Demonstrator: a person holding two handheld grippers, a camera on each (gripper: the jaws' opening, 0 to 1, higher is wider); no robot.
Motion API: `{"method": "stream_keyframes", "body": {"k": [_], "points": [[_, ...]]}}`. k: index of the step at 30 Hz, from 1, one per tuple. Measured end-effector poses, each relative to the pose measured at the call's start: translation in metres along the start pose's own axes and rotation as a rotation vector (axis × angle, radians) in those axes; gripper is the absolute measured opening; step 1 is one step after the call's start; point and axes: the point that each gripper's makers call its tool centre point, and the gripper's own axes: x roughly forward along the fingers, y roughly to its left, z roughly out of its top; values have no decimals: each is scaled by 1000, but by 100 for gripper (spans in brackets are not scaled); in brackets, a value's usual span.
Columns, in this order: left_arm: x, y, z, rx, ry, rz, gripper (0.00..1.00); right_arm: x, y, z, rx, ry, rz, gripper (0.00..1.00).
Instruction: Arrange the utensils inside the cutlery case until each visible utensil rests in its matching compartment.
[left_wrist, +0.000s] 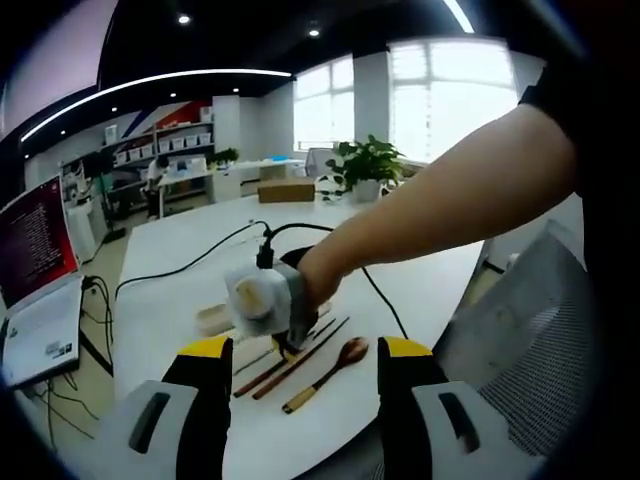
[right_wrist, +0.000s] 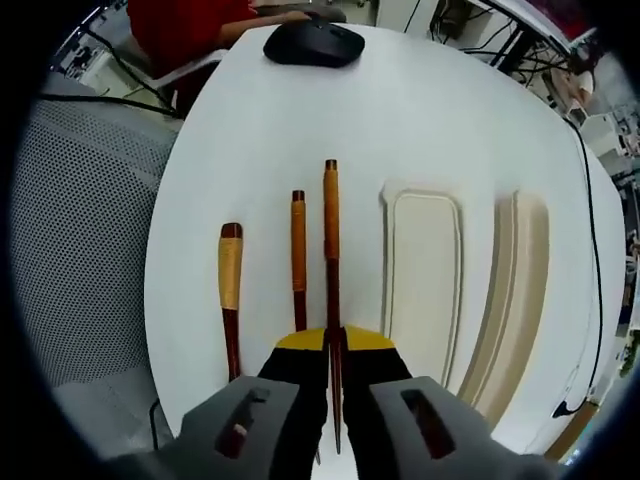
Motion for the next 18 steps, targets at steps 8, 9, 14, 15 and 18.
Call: {"method": "stream_keyframes", "body": {"k": [8, 9, 14, 15, 18], "points": [[1, -1, -1, 3, 9, -8, 60, 1, 1, 2, -21, 2, 18, 1], [1, -1, -2, 4, 11, -7, 60, 1, 1, 3, -20, 8, 19, 1], [1, -1, -2, -1, 12, -7, 60, 1, 1, 1, 11, 5, 19, 1], [1, -1, -3, 0, 14, -10, 60, 1, 1, 1, 15, -1, 18, 1], [1, -2, -3, 6, 15, -11, 60, 0, 0, 2, 71, -52, 6, 1]]}}
